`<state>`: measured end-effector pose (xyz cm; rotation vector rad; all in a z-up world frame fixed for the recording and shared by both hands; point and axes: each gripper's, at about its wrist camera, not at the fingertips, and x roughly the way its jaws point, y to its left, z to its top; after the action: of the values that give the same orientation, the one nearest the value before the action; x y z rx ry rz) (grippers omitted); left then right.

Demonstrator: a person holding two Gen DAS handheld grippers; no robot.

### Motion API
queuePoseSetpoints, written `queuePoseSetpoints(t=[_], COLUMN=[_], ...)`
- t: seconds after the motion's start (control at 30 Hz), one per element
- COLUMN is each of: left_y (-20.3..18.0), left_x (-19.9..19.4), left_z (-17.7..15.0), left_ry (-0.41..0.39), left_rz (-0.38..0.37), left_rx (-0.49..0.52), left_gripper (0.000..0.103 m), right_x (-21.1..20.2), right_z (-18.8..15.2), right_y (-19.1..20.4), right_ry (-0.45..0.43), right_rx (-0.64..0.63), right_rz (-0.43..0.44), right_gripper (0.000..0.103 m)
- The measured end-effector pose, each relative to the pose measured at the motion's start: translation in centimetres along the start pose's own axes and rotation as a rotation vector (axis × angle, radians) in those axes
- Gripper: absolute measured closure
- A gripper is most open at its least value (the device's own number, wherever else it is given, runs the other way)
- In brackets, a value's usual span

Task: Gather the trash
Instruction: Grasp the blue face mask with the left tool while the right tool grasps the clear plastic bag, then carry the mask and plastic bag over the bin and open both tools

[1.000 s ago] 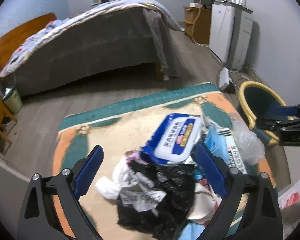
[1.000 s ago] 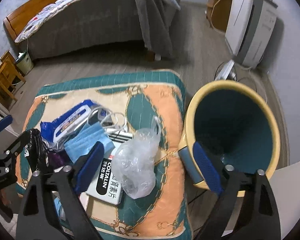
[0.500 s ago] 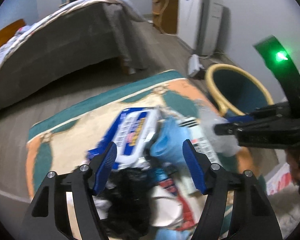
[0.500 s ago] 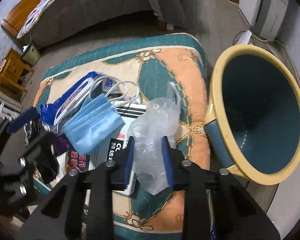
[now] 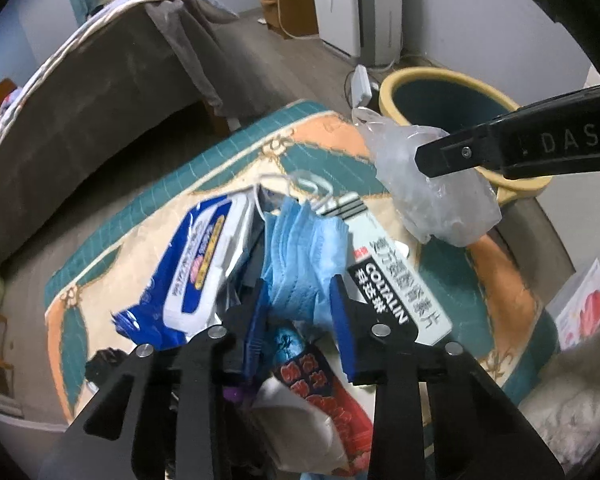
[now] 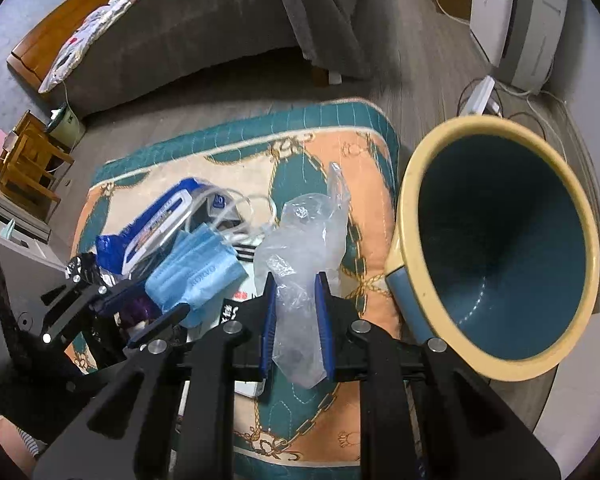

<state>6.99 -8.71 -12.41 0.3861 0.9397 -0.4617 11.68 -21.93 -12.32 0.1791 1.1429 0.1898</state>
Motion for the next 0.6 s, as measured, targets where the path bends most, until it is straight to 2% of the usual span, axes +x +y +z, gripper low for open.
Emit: queuePoseSetpoints(t=[0.23, 0.6], left_y=[0.7, 3.0], left_x=[-2.0, -5.4], left_z=[2.0, 4.8], left_ry=[-0.090, -0.206], left_rz=[0.001, -0.018], left_rx=[-0.018, -0.137], left_gripper=[0.074, 0.074], right_x=[-2.8, -7.9], right_z=[1.6, 4.4], right_y=[-0.4, -2.1], right_ry=[-0.079, -0.217], right_rx=[-0.011, -0.040], right_rz=[0.000, -0.029], right_gripper=[0.085, 0.085])
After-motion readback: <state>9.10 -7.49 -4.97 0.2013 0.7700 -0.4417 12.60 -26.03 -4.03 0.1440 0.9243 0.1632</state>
